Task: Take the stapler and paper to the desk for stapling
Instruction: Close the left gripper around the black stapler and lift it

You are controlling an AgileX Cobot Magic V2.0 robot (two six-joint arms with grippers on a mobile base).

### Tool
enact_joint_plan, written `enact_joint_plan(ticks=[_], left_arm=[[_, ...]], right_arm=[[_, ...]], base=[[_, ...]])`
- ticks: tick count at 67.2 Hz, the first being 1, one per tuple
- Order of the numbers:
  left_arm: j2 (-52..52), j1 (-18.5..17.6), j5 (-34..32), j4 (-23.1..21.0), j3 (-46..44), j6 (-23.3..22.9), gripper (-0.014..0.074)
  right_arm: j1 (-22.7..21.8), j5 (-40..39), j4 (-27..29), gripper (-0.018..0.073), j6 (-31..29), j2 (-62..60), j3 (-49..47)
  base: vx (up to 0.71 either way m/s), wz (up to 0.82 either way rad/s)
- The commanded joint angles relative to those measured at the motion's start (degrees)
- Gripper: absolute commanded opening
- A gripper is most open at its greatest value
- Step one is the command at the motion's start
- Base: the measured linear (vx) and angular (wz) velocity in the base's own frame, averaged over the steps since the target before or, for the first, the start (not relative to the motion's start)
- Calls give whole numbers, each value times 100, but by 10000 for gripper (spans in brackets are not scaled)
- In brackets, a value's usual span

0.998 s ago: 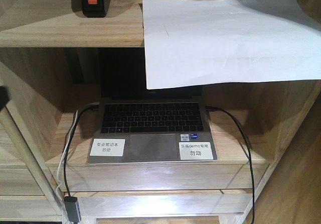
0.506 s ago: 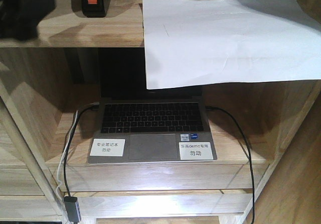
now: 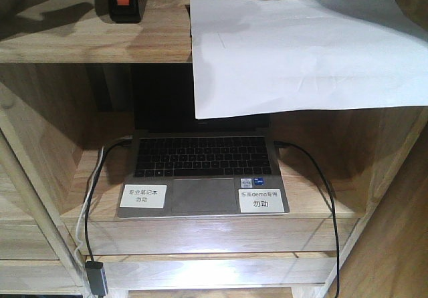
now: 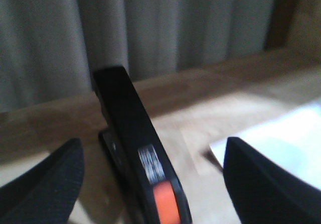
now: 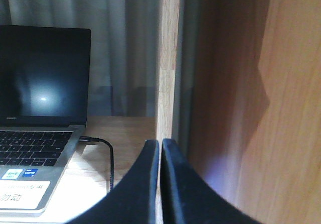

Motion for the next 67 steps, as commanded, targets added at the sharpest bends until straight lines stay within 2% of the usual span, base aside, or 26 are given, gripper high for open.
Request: enact_joint_plan(ticks=[1,18,28,58,67], left_arm=[[179,-38,-58,340,-695,-473,562],[935,-38,605,374,-1866,-585,562],[1239,-38,825,375,-2246,-598,562],[1691,-38,982,388,-2391,-891,560],[1691,-38,1027,566,-2391,-945,505]], right_arm=[[-38,-422,-23,-9,-34,-59,125],[-38,-422,-23,-9,-34,-59,125],[-38,-422,-23,-9,-34,-59,125],[-38,-422,-23,-9,-34,-59,125],[-38,-422,-23,-9,-34,-59,125]], base=[[0,0],[0,0],[0,0],[0,0],[0,0]])
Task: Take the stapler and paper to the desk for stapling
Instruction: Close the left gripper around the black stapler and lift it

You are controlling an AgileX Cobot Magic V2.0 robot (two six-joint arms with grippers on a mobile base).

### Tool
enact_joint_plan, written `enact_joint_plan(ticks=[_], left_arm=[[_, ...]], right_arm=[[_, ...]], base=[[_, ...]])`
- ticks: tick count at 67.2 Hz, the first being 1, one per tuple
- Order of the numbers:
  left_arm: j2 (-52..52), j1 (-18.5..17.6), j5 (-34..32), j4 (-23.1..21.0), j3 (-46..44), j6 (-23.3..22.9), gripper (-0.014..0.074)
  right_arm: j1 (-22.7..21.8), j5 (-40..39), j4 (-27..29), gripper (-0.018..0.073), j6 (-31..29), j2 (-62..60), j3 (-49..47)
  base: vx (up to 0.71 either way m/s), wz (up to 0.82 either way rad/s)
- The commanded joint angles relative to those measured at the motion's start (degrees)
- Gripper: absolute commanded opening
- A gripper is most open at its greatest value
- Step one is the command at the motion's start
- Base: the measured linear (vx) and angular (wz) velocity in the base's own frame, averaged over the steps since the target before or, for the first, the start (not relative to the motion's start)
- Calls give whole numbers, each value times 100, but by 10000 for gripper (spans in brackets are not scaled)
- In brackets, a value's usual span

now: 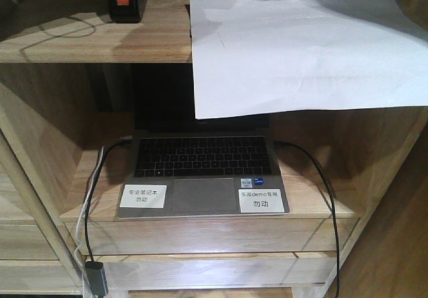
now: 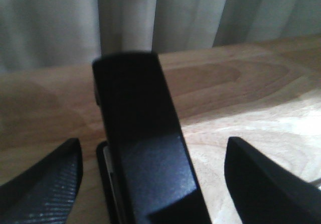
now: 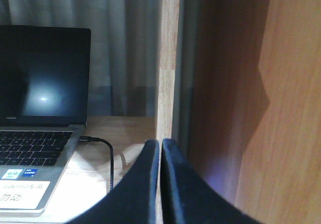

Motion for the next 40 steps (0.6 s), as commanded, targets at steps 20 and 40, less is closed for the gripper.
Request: enact_joint_plan(ticks=[20,40], left_arm=[[-289,-38,-167,475,-184,-296,36],[-582,-38,-226,406,-184,-296,-8]], right_arm=[[-38,-422,-23,-9,-34,-59,125],[-38,-422,-23,-9,-34,-59,125]], base=[[0,0],[0,0]])
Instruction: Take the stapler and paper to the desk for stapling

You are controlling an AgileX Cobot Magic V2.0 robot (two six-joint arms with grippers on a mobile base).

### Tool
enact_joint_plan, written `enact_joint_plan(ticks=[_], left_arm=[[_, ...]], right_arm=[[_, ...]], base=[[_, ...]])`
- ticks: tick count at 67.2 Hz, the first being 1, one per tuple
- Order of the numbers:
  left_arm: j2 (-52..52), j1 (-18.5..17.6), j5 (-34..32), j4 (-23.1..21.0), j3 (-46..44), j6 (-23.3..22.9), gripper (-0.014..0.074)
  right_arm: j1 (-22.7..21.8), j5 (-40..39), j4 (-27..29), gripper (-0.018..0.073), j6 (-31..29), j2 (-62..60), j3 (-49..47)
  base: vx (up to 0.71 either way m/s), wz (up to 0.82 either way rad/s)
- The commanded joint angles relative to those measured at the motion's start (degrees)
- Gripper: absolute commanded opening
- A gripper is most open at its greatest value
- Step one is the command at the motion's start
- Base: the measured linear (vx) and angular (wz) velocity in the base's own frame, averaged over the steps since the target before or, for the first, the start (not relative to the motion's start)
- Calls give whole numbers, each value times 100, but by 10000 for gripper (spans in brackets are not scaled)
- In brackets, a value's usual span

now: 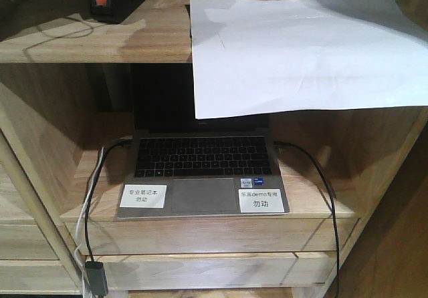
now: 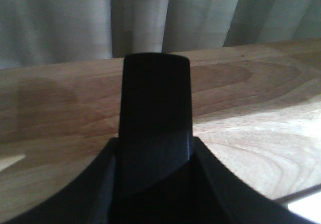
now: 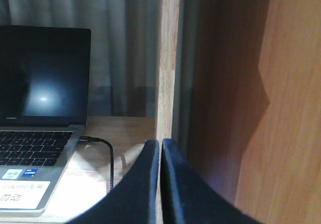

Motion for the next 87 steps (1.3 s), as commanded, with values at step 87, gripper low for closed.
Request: enact_joint_plan(ticks=[87], left_arm=[[-7701,-172,-2088,95,7534,723,-6]], right_arm=[[-38,-422,-23,-9,-34,-59,125]], base=[[0,0]])
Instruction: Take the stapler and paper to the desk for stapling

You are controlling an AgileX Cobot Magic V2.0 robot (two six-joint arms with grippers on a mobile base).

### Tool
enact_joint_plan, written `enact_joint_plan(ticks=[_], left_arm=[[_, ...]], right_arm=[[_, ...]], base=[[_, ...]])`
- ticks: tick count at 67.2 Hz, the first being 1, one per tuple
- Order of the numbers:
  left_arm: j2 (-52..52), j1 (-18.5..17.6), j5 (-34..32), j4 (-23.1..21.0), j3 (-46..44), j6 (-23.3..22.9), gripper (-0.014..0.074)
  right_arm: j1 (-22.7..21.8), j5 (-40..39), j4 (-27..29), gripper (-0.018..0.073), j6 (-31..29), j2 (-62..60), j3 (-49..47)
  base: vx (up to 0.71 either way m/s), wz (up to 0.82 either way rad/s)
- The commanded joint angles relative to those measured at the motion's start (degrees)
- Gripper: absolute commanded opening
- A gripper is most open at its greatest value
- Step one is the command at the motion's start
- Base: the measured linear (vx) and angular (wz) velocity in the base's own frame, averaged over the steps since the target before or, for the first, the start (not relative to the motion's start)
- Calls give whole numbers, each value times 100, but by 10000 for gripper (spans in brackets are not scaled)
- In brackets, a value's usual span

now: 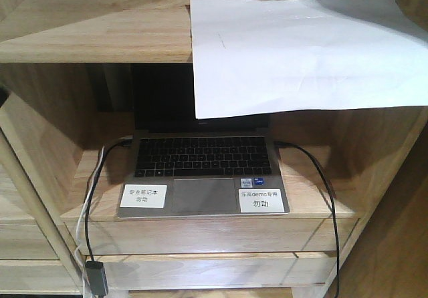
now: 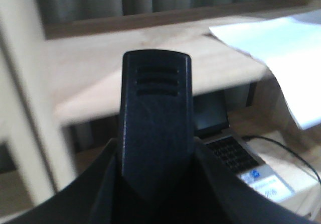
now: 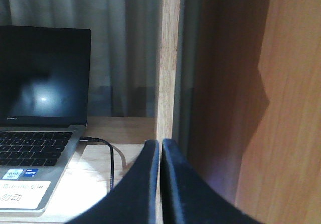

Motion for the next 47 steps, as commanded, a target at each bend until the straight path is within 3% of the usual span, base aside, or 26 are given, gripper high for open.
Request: enact_joint_plan(ticks=[1,25,47], left_arm=[[-549,-19,-413,6,255,9,-6],[-2473,-19,-142,-197,1791,9,-6],[-2738,-19,93,-330,2118,4,-6]], right_arm=[[-38,-422,-23,-9,-34,-59,125],[-38,-422,-23,-9,-34,-59,125],[-38,-422,-23,-9,-34,-59,125]], base=[[0,0],[0,0],[0,0]])
